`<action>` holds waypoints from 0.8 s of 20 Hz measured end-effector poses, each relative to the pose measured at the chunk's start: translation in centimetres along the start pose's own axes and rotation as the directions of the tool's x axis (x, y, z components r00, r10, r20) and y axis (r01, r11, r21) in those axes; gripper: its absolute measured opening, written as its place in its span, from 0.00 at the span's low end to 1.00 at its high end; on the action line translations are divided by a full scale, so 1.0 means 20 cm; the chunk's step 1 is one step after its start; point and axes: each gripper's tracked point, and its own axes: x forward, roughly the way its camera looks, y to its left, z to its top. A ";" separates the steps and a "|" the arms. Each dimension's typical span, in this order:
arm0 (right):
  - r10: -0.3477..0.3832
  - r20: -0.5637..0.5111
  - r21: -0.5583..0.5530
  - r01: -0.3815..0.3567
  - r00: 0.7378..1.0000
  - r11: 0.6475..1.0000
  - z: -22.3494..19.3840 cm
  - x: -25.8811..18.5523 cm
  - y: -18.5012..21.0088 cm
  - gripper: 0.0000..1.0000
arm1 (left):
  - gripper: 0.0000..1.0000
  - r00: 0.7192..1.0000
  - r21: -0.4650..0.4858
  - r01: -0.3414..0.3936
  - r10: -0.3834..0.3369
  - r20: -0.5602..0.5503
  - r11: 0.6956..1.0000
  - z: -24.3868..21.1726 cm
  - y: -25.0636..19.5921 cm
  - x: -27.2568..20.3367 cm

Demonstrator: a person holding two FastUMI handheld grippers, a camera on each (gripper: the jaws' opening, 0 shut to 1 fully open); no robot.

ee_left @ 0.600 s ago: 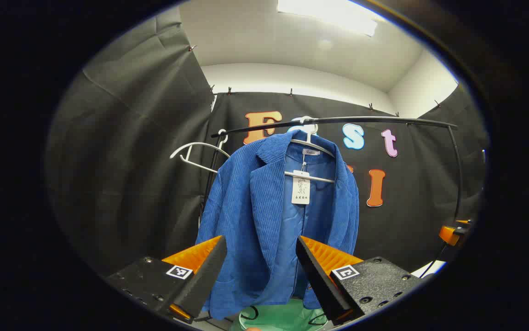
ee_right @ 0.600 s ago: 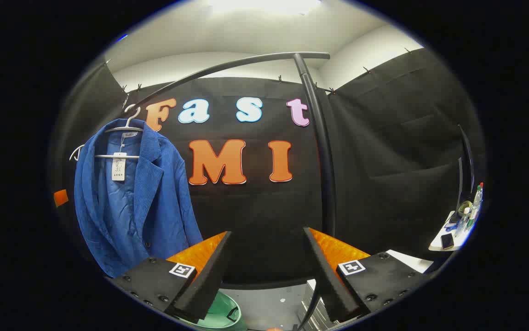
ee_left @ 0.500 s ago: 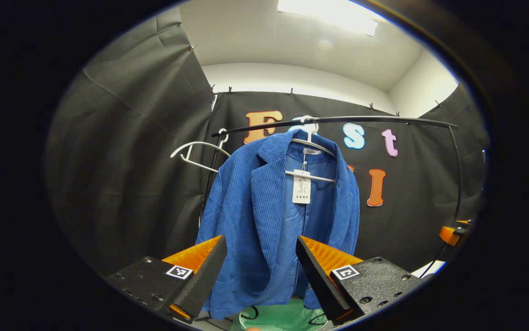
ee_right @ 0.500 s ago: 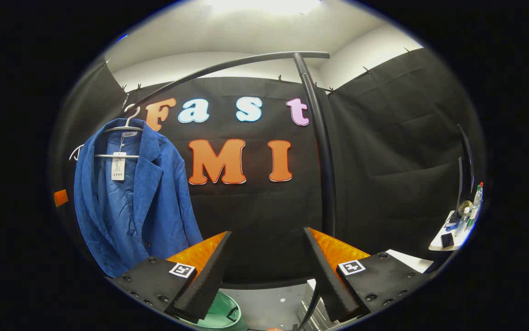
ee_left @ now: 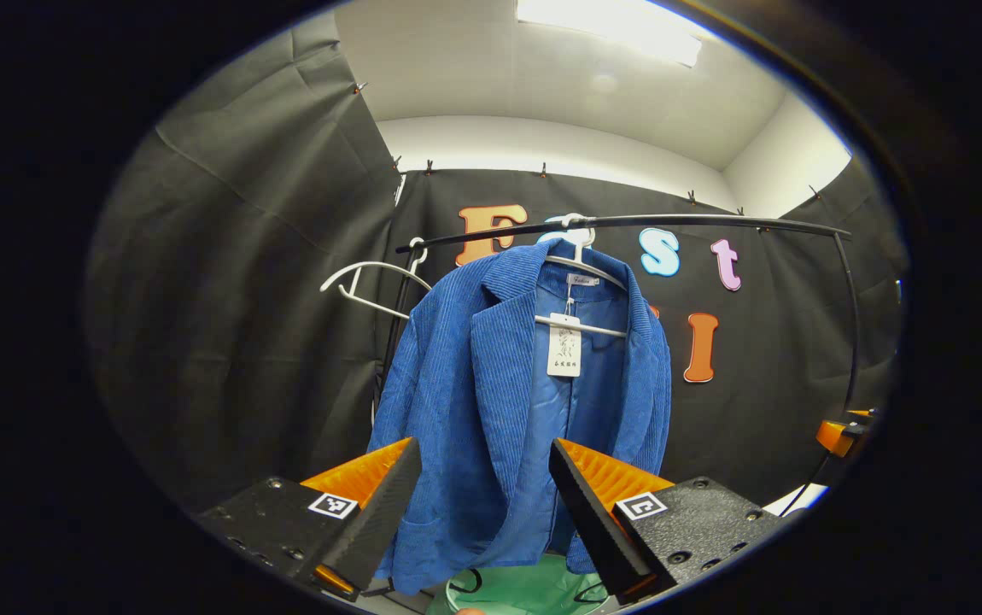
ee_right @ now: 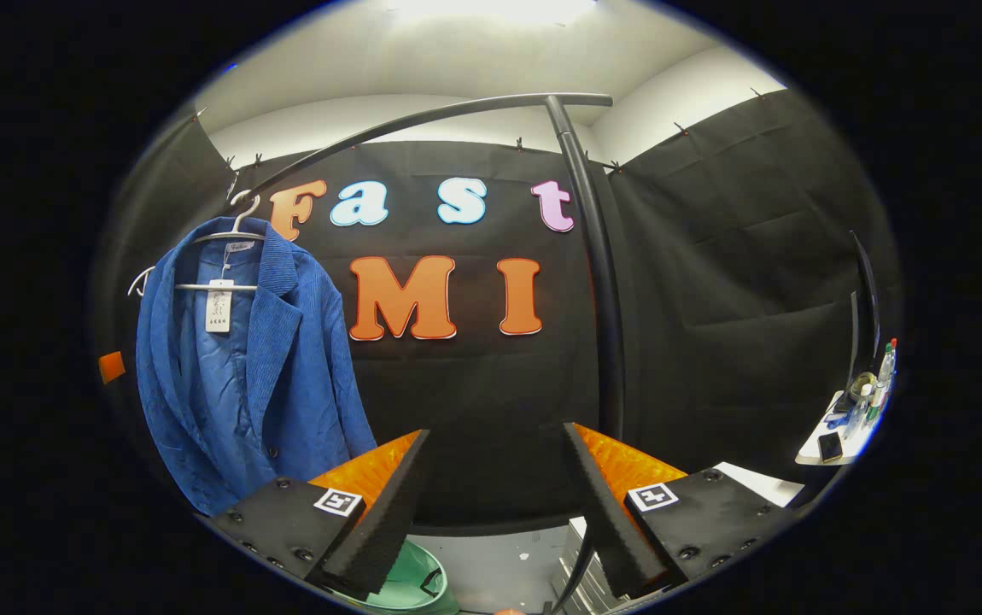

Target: Grasp the clothes on the hanger with both hands and then place them into the laundry hamper below.

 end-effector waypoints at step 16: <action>0.101 -0.010 0.007 -0.101 0.995 0.995 -0.03 0.09 0.32 0.97 | 0.95 1.000 -0.020 0.005 -0.006 -0.021 1.000 -0.03 -0.02 0.04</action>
